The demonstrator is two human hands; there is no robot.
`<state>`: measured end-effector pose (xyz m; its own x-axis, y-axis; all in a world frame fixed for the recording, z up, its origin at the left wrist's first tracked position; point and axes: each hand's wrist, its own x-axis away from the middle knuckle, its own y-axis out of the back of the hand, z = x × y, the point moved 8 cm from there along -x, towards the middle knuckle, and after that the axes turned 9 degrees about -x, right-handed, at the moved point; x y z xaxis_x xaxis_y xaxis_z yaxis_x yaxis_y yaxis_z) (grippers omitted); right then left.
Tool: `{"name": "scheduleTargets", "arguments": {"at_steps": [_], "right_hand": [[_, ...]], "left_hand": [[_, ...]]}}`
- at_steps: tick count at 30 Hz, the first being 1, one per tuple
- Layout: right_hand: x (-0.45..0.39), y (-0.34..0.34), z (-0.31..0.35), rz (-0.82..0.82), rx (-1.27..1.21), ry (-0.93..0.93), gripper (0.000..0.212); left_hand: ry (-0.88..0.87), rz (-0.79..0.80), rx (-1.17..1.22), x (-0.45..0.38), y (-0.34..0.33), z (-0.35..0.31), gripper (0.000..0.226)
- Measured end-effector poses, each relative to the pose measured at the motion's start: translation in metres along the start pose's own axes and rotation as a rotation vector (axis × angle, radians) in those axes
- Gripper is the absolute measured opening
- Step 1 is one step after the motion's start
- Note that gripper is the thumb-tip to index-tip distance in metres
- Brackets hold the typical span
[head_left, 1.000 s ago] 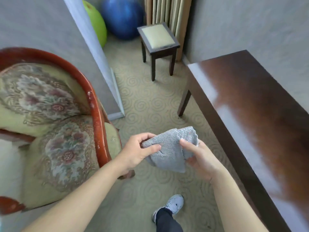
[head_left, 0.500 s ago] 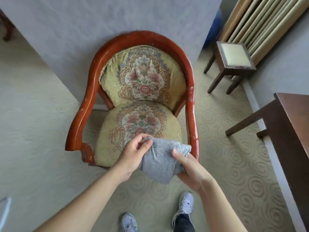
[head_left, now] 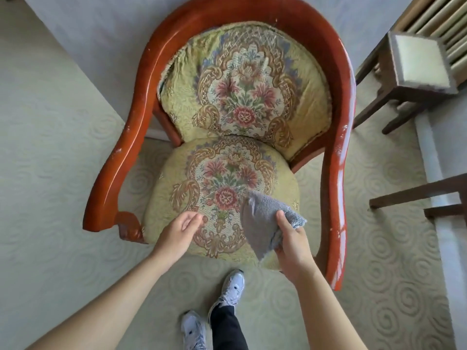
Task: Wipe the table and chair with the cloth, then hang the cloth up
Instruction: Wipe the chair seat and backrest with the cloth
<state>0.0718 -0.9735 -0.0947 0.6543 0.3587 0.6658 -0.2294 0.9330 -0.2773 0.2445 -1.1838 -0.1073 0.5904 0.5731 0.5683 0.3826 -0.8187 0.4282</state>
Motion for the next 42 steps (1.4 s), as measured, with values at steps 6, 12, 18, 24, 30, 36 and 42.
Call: {"name": "scheduleTargets", "arguments": {"at_steps": [6, 12, 18, 24, 30, 36, 42], "right_hand": [[-0.092, 0.042, -0.008, -0.250, 0.072, 0.103, 0.040], [-0.152, 0.055, -0.008, -0.449, 0.205, 0.286, 0.019], [-0.196, 0.046, -0.001, -0.458, 0.427, 0.706, 0.036], [-0.255, 0.000, -0.050, -0.229, 1.227, 0.541, 0.061], [-0.261, -0.013, -0.054, -0.289, 1.155, 0.499, 0.053], [-0.246, -0.090, -0.086, 0.043, 1.414, 0.668, 0.058], [-0.198, -0.084, -0.134, 0.335, 1.509, 0.765, 0.051]], "left_hand": [[0.018, -0.007, -0.386, -0.085, -0.023, 0.051, 0.057], [-0.144, -0.113, -0.745, -0.168, -0.048, 0.077, 0.097], [-0.211, -0.312, -1.025, -0.217, -0.048, 0.104, 0.110], [-0.296, -0.407, -1.049, -0.224, -0.053, 0.109, 0.111], [-0.300, -0.433, -1.078, -0.228, -0.055, 0.113, 0.110], [-0.312, -0.452, -1.091, -0.228, -0.055, 0.112, 0.110], [-0.337, -0.469, -1.060, -0.225, -0.053, 0.109, 0.107]]}}
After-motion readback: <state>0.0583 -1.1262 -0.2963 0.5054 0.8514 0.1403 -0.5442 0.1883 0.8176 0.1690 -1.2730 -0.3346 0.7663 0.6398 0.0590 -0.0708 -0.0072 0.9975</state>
